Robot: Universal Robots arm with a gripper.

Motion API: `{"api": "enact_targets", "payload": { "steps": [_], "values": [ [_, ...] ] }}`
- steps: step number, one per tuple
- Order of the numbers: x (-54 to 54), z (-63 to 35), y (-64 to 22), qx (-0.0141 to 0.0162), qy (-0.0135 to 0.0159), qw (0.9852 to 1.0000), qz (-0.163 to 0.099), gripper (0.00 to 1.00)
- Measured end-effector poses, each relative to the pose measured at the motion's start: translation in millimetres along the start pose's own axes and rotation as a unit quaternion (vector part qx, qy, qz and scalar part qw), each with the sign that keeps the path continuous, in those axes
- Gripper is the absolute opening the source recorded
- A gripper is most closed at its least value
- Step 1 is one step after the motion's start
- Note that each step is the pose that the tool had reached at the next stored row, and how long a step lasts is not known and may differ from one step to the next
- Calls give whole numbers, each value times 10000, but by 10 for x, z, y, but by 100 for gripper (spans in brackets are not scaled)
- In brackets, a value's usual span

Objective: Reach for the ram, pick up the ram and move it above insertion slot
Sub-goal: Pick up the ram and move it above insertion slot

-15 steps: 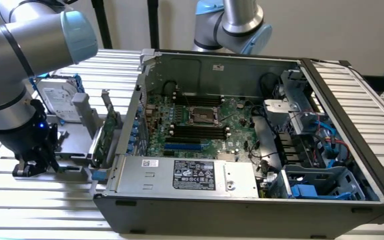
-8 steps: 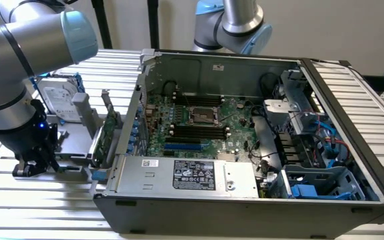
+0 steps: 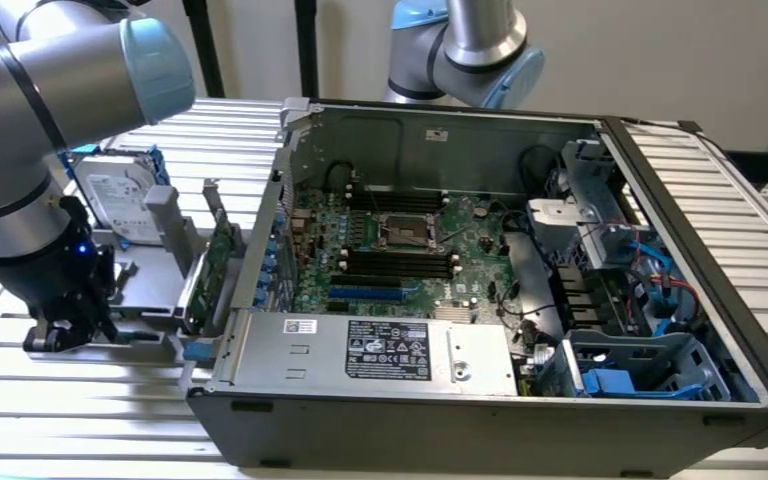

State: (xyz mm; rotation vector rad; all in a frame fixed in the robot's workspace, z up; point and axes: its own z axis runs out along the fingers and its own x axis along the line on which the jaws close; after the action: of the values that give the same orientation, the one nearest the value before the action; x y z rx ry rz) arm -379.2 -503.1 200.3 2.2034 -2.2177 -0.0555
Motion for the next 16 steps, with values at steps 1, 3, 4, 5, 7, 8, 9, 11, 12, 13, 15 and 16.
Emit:
{"api": "enact_targets", "payload": {
  "steps": [1, 3, 4, 5, 7, 8, 9, 11, 12, 13, 15, 16],
  "values": [
    [0, -17, 0, 0, 0, 10000, 0, 13],
    [-1, -51, 1, 0, 0, 10000, -1, 13],
    [-1, -70, 2, 0, 0, 10000, -2, 13],
    [-1, -90, 3, 0, 0, 10000, -3, 13],
    [-2, -134, 4, 0, 0, 10000, -5, 13],
    [-2, -155, 5, 0, 0, 10000, -7, 13],
    [-3, -181, 6, 0, 0, 10000, -8, 13],
    [-3, -234, 7, 0, 1, 10000, -11, 13],
    [-4, -268, 8, 0, 0, 10000, -14, 13],
    [-4, -307, 9, 0, 0, 10000, -17, 13],
    [-6, -398, 11, -1, 1, 10000, -21, 13],
    [-6, -442, 9, 0, 1, 10000, -24, 13]
  ]
}}
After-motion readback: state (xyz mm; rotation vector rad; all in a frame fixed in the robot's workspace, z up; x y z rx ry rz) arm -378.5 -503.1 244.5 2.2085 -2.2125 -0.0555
